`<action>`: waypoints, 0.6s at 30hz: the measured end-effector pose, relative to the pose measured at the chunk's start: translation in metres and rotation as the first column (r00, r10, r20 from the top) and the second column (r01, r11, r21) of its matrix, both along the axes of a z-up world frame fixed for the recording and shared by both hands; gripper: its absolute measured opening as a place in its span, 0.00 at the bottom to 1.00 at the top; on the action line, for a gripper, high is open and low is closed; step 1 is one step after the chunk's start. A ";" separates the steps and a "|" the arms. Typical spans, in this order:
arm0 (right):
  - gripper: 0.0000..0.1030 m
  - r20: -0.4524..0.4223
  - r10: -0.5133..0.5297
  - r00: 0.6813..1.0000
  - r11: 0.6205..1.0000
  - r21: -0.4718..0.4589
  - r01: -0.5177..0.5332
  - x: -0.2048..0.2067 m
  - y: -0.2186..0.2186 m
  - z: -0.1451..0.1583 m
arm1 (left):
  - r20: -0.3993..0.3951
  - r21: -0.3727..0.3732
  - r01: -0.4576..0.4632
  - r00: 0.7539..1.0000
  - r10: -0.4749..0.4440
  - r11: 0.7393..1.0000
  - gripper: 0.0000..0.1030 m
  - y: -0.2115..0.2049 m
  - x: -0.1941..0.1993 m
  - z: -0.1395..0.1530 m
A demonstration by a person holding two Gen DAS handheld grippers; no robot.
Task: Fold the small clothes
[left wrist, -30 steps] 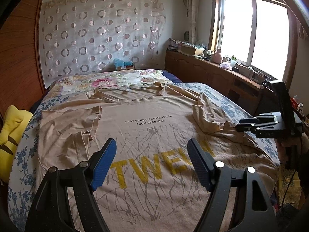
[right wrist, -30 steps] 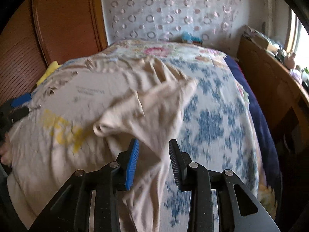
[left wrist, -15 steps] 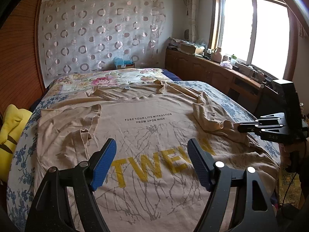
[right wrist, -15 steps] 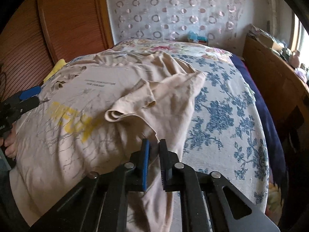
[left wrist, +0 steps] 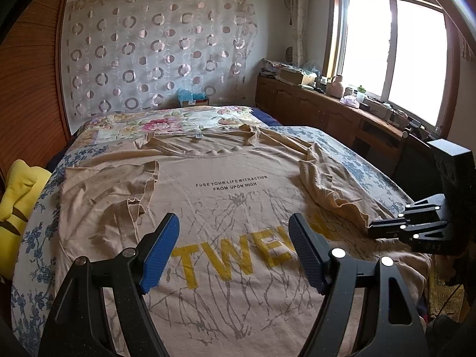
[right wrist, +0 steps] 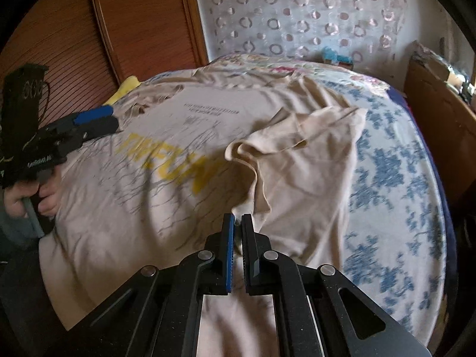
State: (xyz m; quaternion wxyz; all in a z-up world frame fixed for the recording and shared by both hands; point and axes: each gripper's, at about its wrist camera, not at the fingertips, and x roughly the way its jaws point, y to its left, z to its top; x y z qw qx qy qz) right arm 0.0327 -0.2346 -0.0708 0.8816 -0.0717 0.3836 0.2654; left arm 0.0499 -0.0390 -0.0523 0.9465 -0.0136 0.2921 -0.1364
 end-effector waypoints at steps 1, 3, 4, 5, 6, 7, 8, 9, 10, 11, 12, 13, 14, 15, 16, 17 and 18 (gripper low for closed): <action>0.05 -0.003 -0.008 1.000 1.000 -0.001 0.008 0.000 0.000 -0.001 | 0.000 -0.001 -0.001 1.000 0.001 1.000 0.74 0.000 0.000 0.000; 0.05 -0.008 -0.010 1.000 1.000 0.016 0.010 0.001 -0.001 -0.001 | 0.000 0.000 -0.001 1.000 0.001 1.000 0.74 0.001 0.000 0.000; 0.08 -0.010 -0.007 1.000 1.000 0.027 0.007 0.001 -0.002 0.000 | 0.000 0.001 -0.001 1.000 0.001 1.000 0.74 0.001 0.000 0.000; 0.12 -0.008 -0.005 1.000 0.999 0.035 0.005 0.001 -0.003 0.001 | -0.001 0.000 -0.001 1.000 0.001 1.000 0.74 0.001 0.000 0.000; 0.13 -0.002 0.001 1.000 0.999 0.043 -0.001 0.000 -0.003 0.004 | 0.001 -0.002 0.000 1.000 0.000 1.000 0.74 0.001 0.000 0.000; 0.15 0.007 0.003 1.000 0.999 0.045 -0.003 0.000 -0.003 0.007 | 0.001 -0.002 -0.001 1.000 0.001 1.000 0.74 0.002 0.000 0.000; 0.17 0.018 0.001 1.000 0.999 0.049 -0.002 0.001 -0.004 0.011 | 0.000 0.000 -0.001 1.000 0.001 1.000 0.74 0.001 0.000 0.000; 0.18 0.028 0.000 1.000 0.998 0.058 -0.002 0.002 -0.004 0.014 | 0.001 -0.001 -0.001 1.000 0.001 1.000 0.74 0.001 0.000 0.000; 0.20 0.036 -0.006 0.999 0.998 0.065 0.003 0.005 -0.005 0.017 | 0.000 -0.001 -0.001 1.000 0.001 1.000 0.74 0.001 0.000 0.000; 0.24 0.045 -0.020 0.999 0.998 0.067 0.017 0.009 -0.007 0.020 | 0.000 -0.001 -0.002 1.000 0.002 1.000 0.74 0.002 0.000 0.000; 0.26 0.054 -0.033 0.998 0.997 0.068 0.030 0.013 -0.009 0.022 | 0.001 -0.001 -0.003 1.000 0.003 1.000 0.74 0.003 0.000 0.001; 0.29 0.064 -0.042 0.997 0.997 0.069 0.038 0.018 -0.010 0.024 | 0.000 -0.002 -0.005 1.000 0.005 1.000 0.74 0.004 0.000 0.001; 0.30 0.072 -0.039 0.997 0.998 0.054 0.035 0.023 -0.012 0.024 | 0.000 -0.001 -0.006 1.000 0.006 1.000 0.74 0.005 0.000 0.001; 0.30 0.079 -0.054 0.995 0.998 0.039 0.051 0.031 -0.012 0.023 | 0.001 0.000 -0.009 1.000 0.009 1.000 0.74 0.007 0.000 0.002; 0.31 0.080 -0.072 0.994 0.997 0.015 0.071 0.040 -0.013 0.021 | 0.001 0.000 -0.011 1.000 0.011 1.000 0.74 0.009 0.000 0.002; 0.31 0.079 -0.079 0.994 0.997 -0.002 0.080 0.047 -0.013 0.018 | 0.000 0.001 -0.015 1.000 0.015 1.000 0.74 0.011 0.000 0.002; 0.31 0.071 -0.079 0.994 0.997 -0.016 0.081 0.058 -0.012 0.014 | 0.000 0.002 -0.018 1.000 0.018 1.000 0.74 0.012 0.000 0.003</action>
